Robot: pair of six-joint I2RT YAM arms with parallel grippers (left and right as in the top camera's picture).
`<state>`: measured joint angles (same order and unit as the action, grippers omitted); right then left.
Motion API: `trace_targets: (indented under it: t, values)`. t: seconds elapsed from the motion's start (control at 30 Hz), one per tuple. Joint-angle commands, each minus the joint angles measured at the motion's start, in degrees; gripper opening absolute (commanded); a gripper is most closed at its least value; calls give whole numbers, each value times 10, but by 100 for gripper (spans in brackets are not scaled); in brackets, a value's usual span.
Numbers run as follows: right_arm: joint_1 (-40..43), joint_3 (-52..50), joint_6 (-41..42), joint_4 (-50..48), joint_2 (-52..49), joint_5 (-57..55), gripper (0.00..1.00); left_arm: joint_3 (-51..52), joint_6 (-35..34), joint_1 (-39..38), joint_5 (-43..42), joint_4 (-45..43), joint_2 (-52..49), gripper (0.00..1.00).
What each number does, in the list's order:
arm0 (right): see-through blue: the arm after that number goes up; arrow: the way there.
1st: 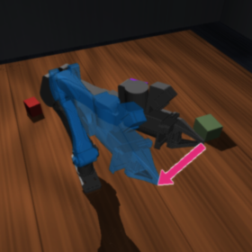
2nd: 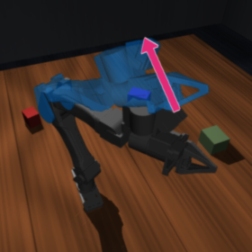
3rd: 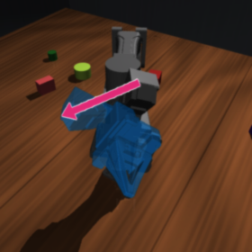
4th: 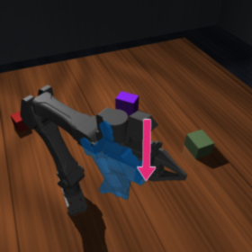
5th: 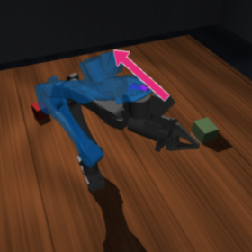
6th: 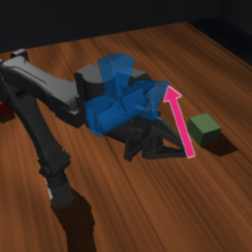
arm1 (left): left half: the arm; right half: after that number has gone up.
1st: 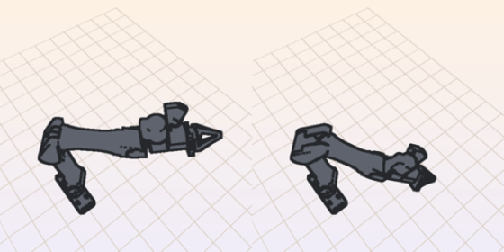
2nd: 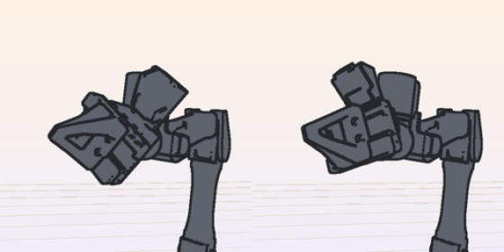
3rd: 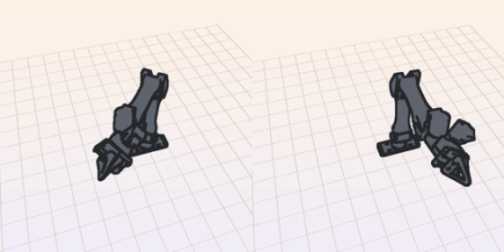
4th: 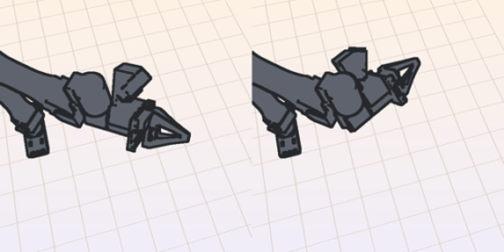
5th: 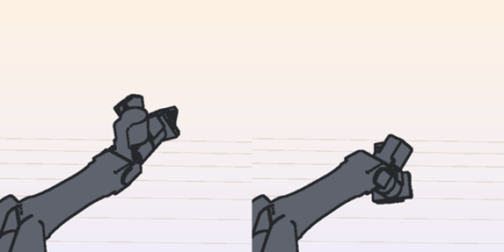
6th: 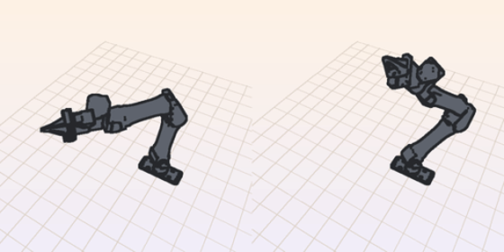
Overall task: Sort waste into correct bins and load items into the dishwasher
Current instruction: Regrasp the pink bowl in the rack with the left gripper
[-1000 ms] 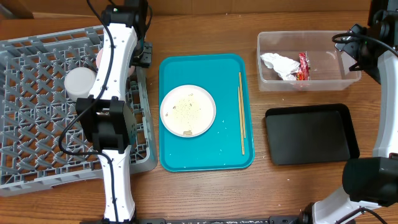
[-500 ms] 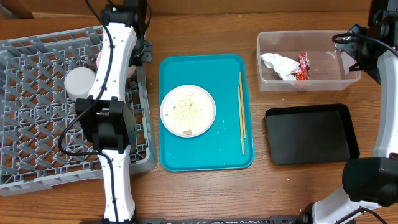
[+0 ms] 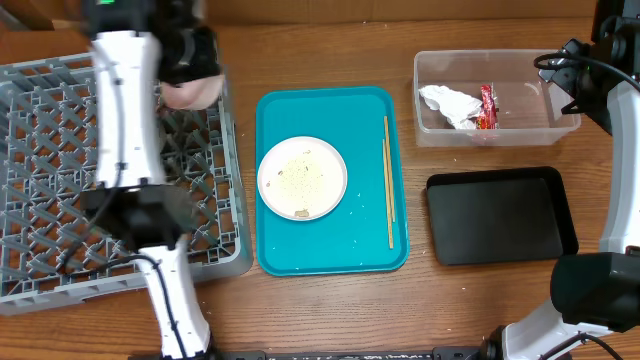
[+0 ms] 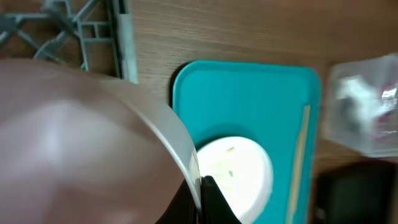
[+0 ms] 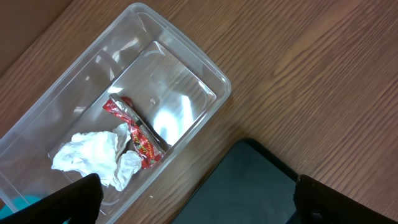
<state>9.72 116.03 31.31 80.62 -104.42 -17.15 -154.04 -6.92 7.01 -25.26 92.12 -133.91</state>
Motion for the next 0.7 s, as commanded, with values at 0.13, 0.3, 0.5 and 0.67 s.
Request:
trace_targets:
  t: [0.13, 0.3, 0.5, 0.67]
  values:
    - [0, 9, 2, -2, 12, -8, 100, -2, 55, 172, -264, 47, 12, 4]
    - [0, 9, 2, -2, 12, -8, 100, 35, 57, 250, -362, 47, 12, 4]
    - [0, 9, 2, -2, 12, -8, 100, 159, 84, 296, -360, 47, 49, 4]
    - [0, 9, 2, -2, 12, -8, 100, 278, 135, 323, -315, 47, 138, 4]
